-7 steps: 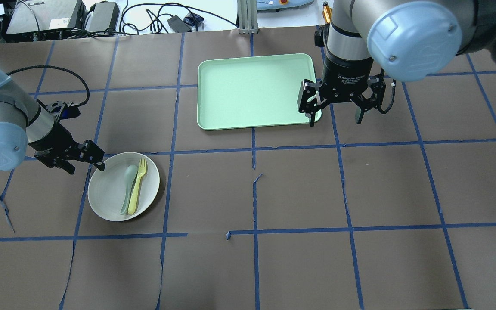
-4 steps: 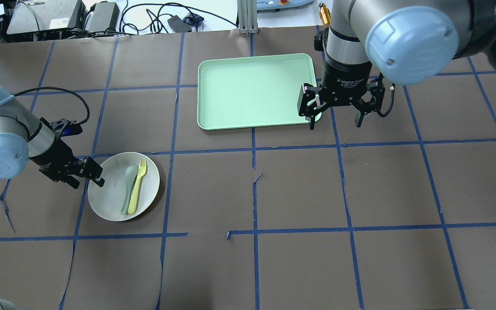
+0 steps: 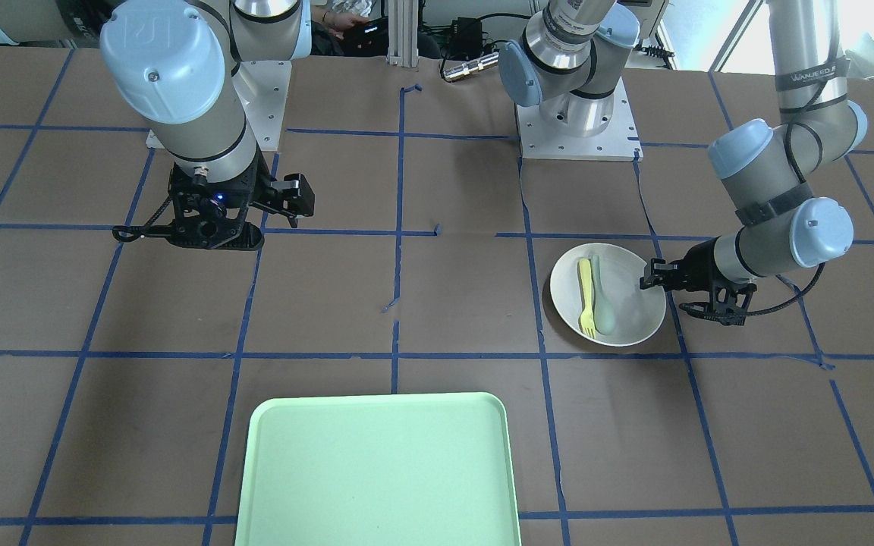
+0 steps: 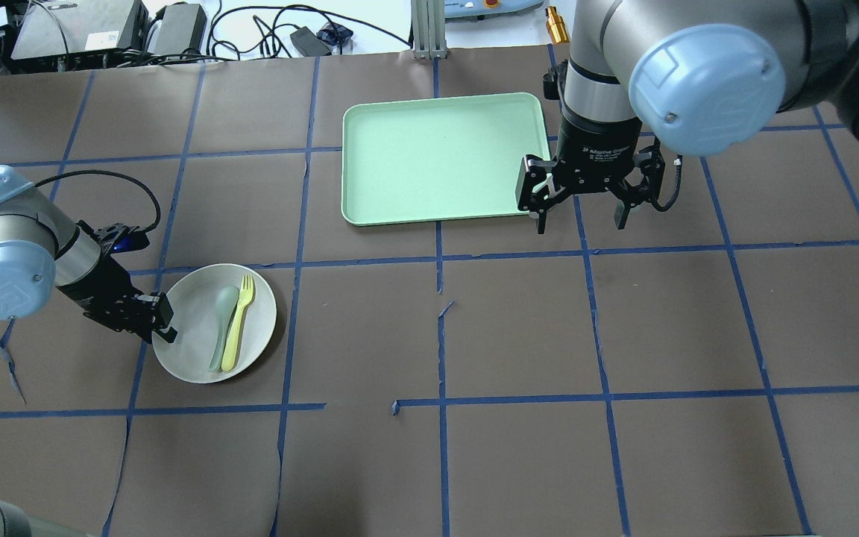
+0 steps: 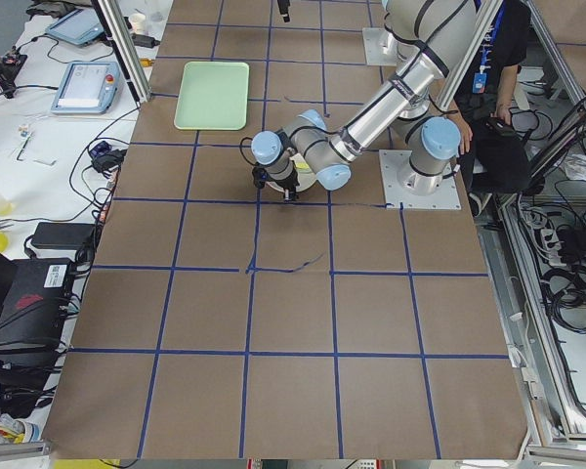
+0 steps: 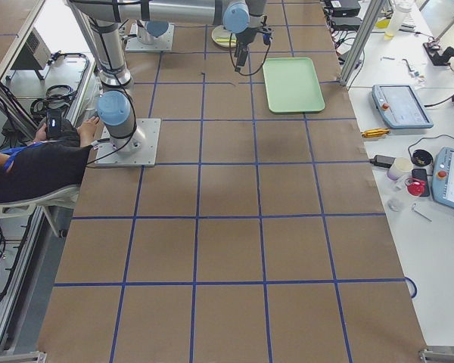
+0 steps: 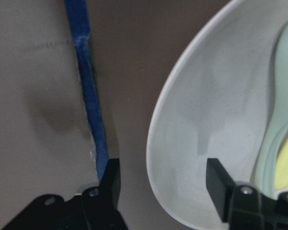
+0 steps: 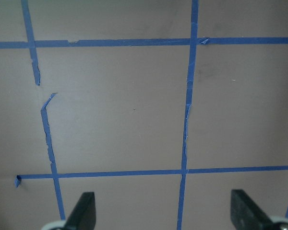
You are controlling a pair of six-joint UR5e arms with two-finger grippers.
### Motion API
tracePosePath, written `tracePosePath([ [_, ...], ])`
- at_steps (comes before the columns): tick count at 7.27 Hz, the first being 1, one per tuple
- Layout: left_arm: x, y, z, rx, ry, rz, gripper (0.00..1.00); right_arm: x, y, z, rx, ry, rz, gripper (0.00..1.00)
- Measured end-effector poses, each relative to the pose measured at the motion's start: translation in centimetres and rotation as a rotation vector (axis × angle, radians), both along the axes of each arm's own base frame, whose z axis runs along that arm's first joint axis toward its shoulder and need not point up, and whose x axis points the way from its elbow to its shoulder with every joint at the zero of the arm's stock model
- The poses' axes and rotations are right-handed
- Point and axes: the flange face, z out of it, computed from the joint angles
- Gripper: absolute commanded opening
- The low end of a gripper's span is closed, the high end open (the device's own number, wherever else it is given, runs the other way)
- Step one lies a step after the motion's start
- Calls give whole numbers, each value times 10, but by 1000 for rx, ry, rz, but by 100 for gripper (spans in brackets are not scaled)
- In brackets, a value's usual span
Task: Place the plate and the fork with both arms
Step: 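Close the left gripper on the white plate's rim, then carry the plate with the left gripper onto the mint-green tray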
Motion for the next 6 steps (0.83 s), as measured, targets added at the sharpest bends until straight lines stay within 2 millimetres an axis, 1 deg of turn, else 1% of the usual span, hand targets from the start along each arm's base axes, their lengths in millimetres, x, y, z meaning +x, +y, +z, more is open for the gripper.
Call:
tracePosePath([
  [1,2,-4,4,-9,-4,0,0,-1,0,0,-1,2,-1,100],
  [2,5,-11,12,-24,-8,1,0,-2,-1,0,-1,3,-1,100],
  [3,8,-22,25,-42,5,12,0,-3,-2,0,-4,4,-1,100],
  [4,10,-35,43,-46,49,44,0,-4,-3,0,-10,4,0,100],
  [5,10,-48,61,-38,95,107,0,-5,-3,1,-14,4,2,100],
  [6,5,-62,77,-35,122,195,0,-5,-4,1,-17,3,4,100],
])
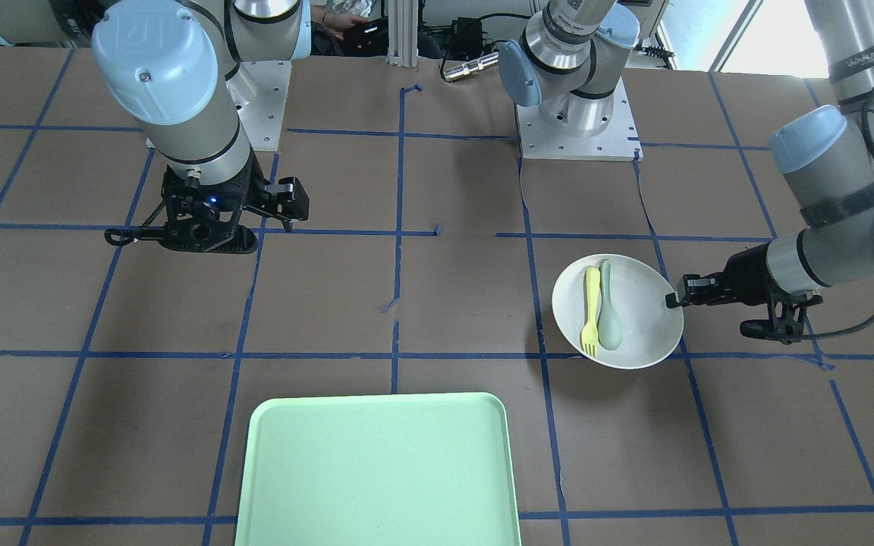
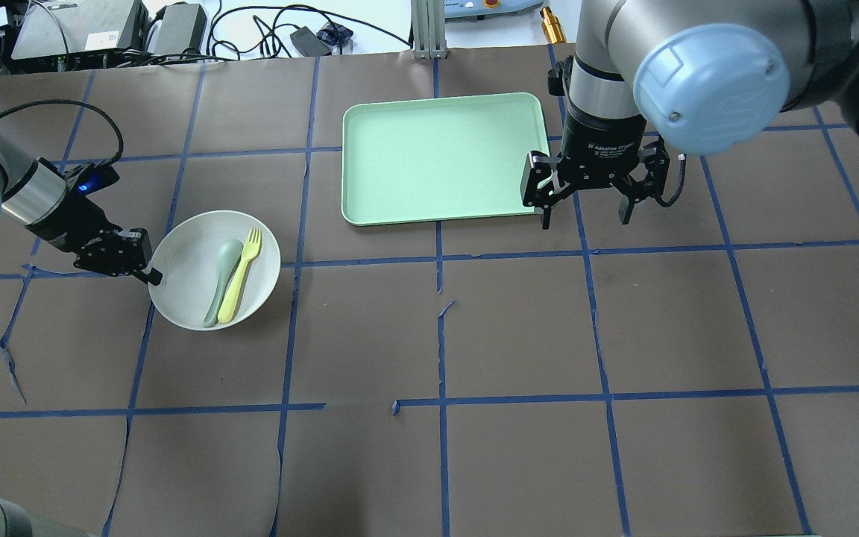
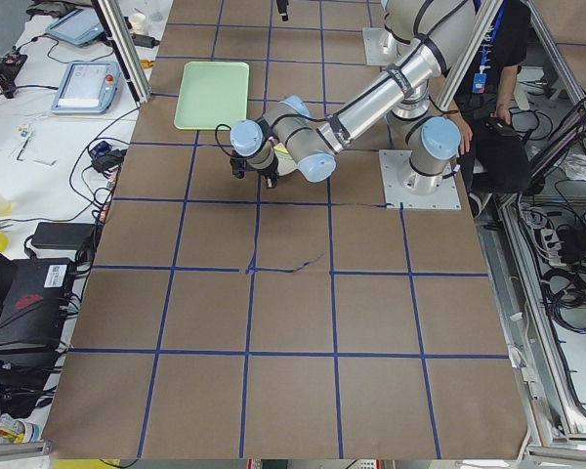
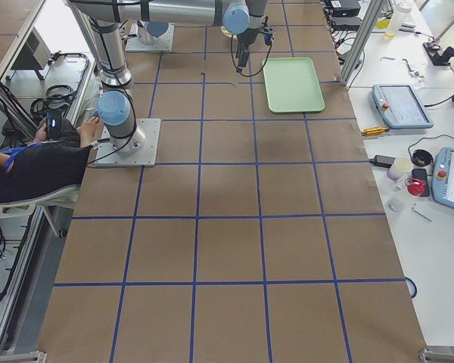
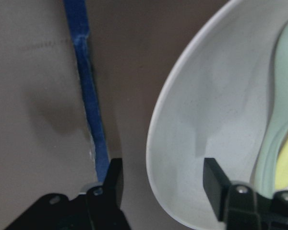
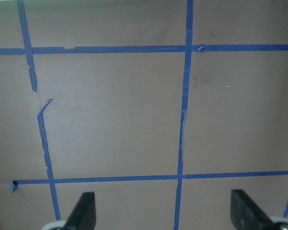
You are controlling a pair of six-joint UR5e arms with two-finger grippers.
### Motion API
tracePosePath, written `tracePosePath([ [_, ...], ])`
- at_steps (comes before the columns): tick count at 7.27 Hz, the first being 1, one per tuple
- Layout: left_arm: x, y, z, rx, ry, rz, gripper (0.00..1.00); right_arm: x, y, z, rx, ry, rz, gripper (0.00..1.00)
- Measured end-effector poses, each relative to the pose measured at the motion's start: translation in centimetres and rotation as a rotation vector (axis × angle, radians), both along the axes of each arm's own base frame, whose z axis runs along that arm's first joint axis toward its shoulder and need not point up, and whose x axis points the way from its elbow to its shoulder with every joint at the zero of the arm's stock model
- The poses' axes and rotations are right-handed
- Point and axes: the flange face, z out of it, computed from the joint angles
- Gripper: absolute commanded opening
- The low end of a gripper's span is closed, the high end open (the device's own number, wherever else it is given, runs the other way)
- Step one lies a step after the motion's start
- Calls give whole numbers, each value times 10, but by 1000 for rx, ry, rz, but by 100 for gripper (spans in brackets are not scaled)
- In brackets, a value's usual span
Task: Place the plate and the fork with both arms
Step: 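Carry the plate with the left gripper onto the mint-green tray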
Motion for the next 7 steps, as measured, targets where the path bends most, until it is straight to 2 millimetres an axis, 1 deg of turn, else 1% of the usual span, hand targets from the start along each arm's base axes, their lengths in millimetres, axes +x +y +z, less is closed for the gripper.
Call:
tracePosePath([
  [1,-17,-18,14,2,14,87,0,0,0,0,-1,0,1,100],
  [2,-54,-44,30,0,14,160,0,-1,0,0,-1,1,1,100],
  [3,-102,-76,44,-6,15,211,0,-1,0,0,-1,3,1,100],
  [4,-151,-107,48,-17,27,238,0,-1,0,-1,2,3,1,100],
  [5,-195,-134,38,-37,34,239,0,-1,0,-2,5,3,0,100],
  [6,-235,-154,18,-69,41,220,0,-1,1,-3,9,3,-1,100],
  [7,-268,-170,-4,-95,50,189,0,-1,1,-4,11,4,-1,100],
])
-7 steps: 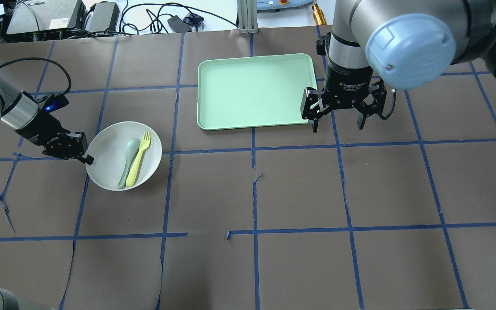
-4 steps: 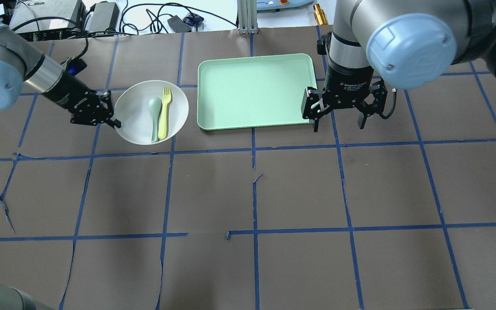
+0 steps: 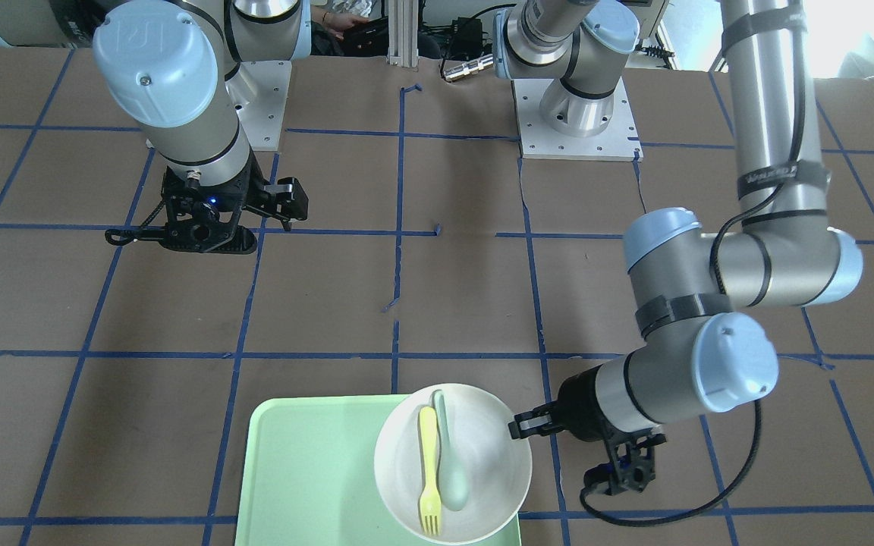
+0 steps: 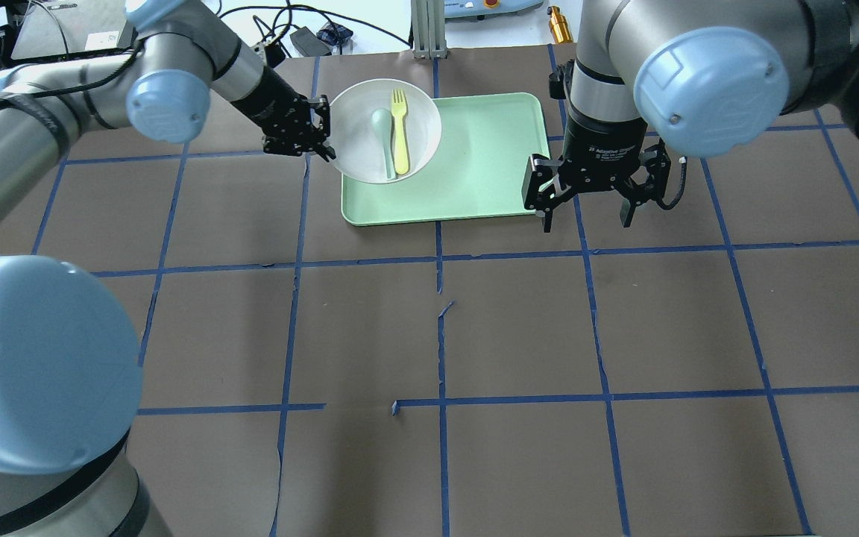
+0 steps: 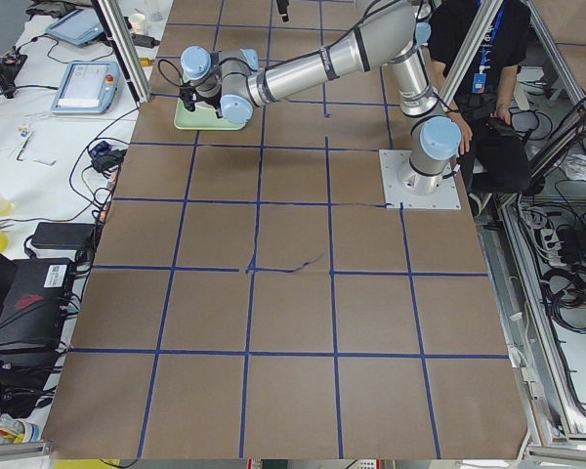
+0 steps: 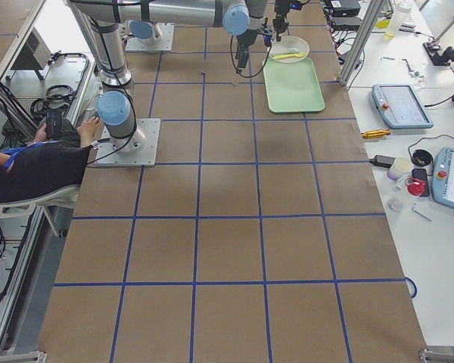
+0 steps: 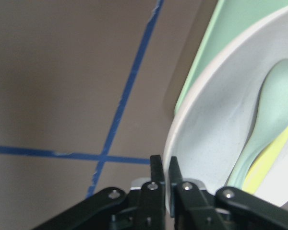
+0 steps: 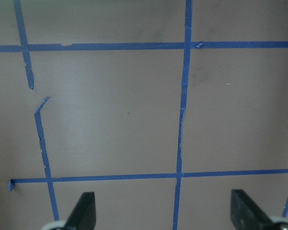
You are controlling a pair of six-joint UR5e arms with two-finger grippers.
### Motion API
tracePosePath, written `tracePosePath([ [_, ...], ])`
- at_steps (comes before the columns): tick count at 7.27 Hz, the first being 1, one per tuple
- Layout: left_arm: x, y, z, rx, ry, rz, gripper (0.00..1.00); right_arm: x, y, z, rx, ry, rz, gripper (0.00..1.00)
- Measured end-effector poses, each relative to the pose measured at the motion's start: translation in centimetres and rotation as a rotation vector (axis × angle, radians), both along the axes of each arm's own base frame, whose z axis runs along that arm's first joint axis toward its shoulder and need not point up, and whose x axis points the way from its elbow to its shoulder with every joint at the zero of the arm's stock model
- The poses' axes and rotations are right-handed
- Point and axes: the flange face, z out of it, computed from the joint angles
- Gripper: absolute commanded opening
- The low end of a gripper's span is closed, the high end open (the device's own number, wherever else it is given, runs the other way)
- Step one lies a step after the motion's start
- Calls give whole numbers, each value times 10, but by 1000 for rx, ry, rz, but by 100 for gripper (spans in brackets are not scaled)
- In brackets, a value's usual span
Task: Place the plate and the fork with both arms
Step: 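Carry the plate with the left gripper onto the mint-green tray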
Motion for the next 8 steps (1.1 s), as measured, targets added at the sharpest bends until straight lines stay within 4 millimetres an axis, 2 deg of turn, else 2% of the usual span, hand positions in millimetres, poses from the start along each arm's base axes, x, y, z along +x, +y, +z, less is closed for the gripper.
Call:
tracePosePath([
  [1,-24,-10,-17,-11,3,-30,0,0,0,0,0,0,0,100],
  [3,-60,-16,-43,-5,4,-80,0,0,0,0,-1,-1,1,100],
  [4,-68,-16,-52,2,3,-93,11,0,0,0,-2,0,2,100],
  [5,-72,-16,-58,4,2,-101,49,0,0,0,-2,-1,3,100],
  [6,-73,-17,-63,0,1,-107,97,0,-1,0,-4,-2,3,100],
  [7,-74,-17,-66,-9,0,-113,100,0,-2,1,-16,-4,2,100],
  [8,-76,-17,-60,-24,-2,-115,100,1,-11,2,-60,-10,-3,100],
])
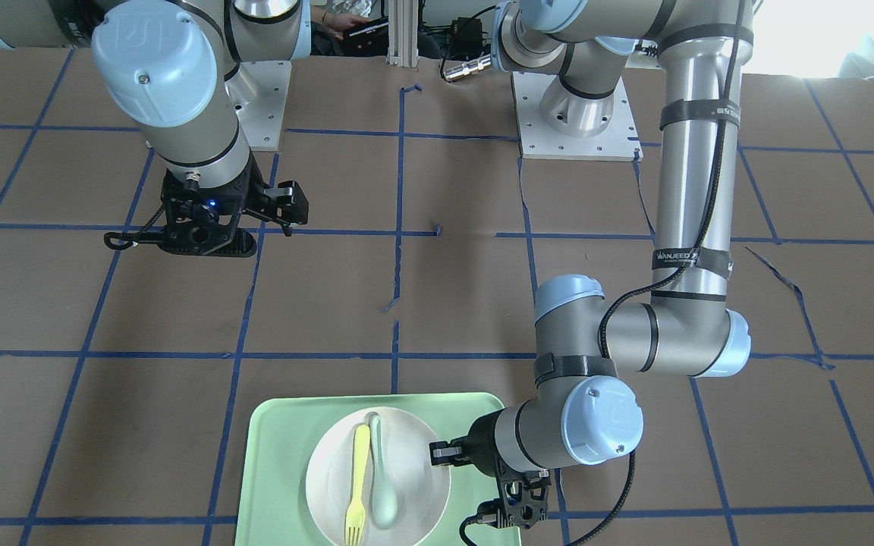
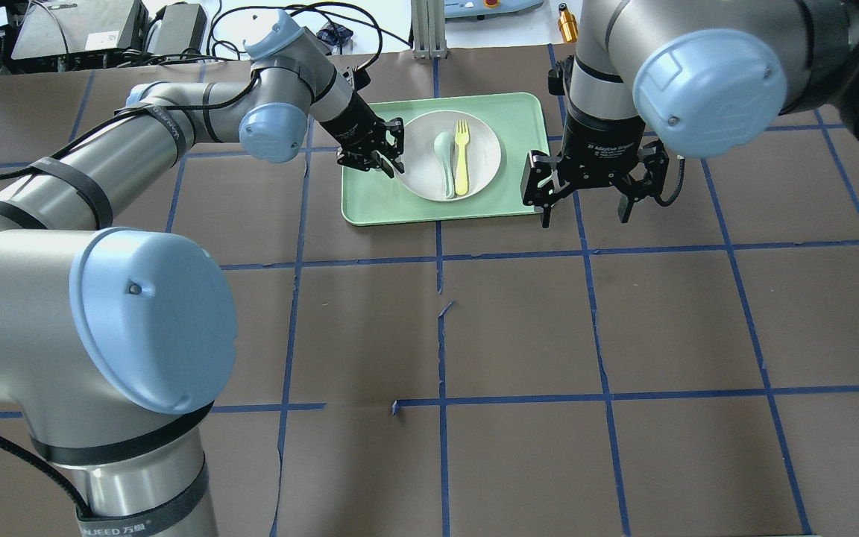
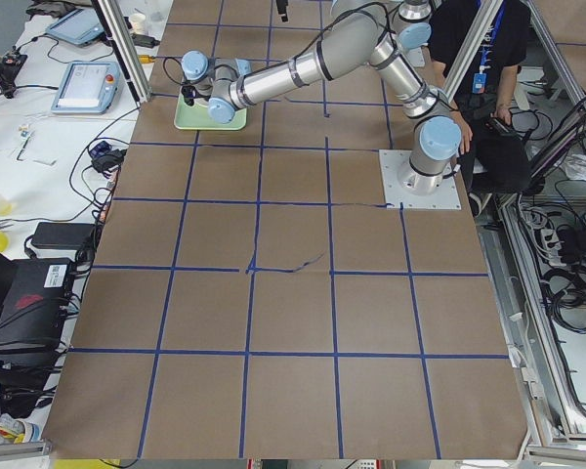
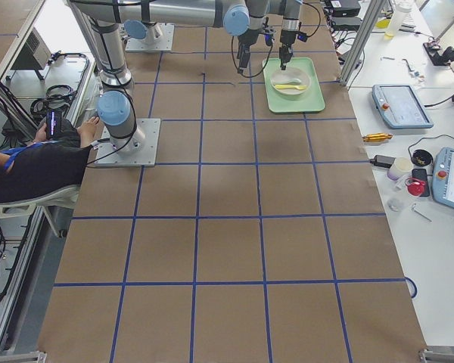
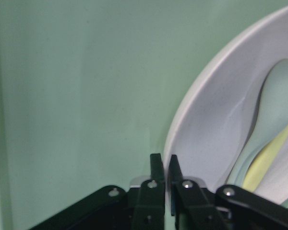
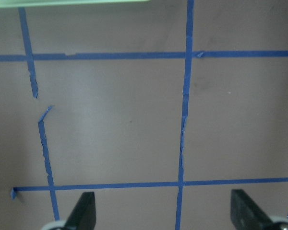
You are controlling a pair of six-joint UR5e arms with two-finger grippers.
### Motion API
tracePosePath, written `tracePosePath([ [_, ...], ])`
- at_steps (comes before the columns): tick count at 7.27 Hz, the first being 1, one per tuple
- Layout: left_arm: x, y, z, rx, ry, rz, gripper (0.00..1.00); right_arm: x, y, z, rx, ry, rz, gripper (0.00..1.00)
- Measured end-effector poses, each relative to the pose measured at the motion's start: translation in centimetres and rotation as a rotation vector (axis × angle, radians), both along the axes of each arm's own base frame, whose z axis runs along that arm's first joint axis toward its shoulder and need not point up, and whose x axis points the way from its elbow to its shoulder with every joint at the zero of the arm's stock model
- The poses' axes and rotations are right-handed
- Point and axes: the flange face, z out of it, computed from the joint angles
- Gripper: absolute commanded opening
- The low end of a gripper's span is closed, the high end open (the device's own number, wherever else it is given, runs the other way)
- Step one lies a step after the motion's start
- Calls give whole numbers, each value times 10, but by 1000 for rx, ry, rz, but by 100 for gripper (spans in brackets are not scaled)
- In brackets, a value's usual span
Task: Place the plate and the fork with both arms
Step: 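Carry the plate with the left gripper onto the mint-green tray, then release the plate and raise the left gripper while the right gripper approaches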
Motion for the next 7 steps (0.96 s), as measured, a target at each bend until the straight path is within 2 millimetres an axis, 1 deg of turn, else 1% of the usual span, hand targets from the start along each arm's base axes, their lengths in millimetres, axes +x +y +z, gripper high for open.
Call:
tracePosePath([
  [1,1,0,14,-24,-11,2,100,1,-16,-3,-57,-8,-7,100],
  [2,10,2,34,-55,-67,0,100,4,-34,-9,-108,-17,-15,100],
  [3,23,9,58,-67,-152,-20,100,8,-59,-13,-167,-28,-47,100],
  [4,39,23,86,-46,-236,-71,100,15,-88,-18,-224,-37,-105,86],
  [5,62,43,125,-12,-316,-132,100,23,-117,-28,-258,-45,-144,87],
  [6,91,64,165,22,-363,-187,100,32,-141,-44,-284,-60,-160,88],
  [7,125,83,198,53,-389,-226,100,43,-157,-64,-296,-92,-173,84],
])
